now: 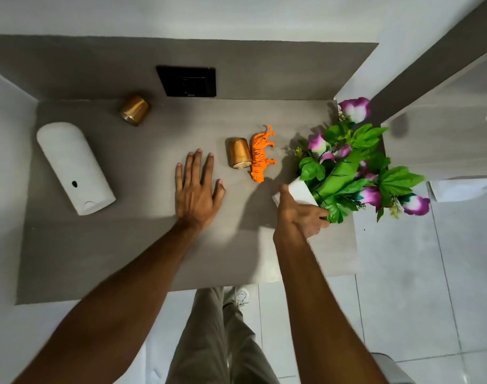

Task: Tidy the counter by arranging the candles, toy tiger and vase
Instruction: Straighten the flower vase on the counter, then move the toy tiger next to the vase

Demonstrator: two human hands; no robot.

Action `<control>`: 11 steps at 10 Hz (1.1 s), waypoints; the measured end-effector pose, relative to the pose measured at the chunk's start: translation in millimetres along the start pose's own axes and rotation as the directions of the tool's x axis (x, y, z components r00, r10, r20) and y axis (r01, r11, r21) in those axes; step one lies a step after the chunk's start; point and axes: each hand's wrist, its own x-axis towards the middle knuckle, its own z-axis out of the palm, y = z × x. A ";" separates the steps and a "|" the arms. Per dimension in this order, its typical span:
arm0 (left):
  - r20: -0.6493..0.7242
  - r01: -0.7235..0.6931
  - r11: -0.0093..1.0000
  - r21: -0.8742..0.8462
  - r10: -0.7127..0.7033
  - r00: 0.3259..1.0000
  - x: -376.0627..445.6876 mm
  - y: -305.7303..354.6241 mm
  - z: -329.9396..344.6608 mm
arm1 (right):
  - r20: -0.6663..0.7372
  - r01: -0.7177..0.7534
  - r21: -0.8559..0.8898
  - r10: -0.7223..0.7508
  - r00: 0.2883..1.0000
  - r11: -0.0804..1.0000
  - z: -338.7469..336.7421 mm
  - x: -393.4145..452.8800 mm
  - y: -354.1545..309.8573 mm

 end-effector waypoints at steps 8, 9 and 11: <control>-0.064 0.057 0.998 -0.027 -0.059 0.996 9.8 -14.0 18.1 | -0.069 0.718 0.002 -0.716 0.695 0.696 56.1 113.4 -86.5; -0.058 0.056 0.998 -0.038 -0.058 0.997 9.3 -14.4 18.5 | -0.118 0.747 0.007 -0.741 0.660 0.664 38.6 83.6 -72.1; -0.050 0.060 0.998 -0.015 -0.061 0.997 7.8 -13.5 19.3 | 0.085 0.911 -0.166 -0.915 0.395 0.378 35.3 -0.4 16.5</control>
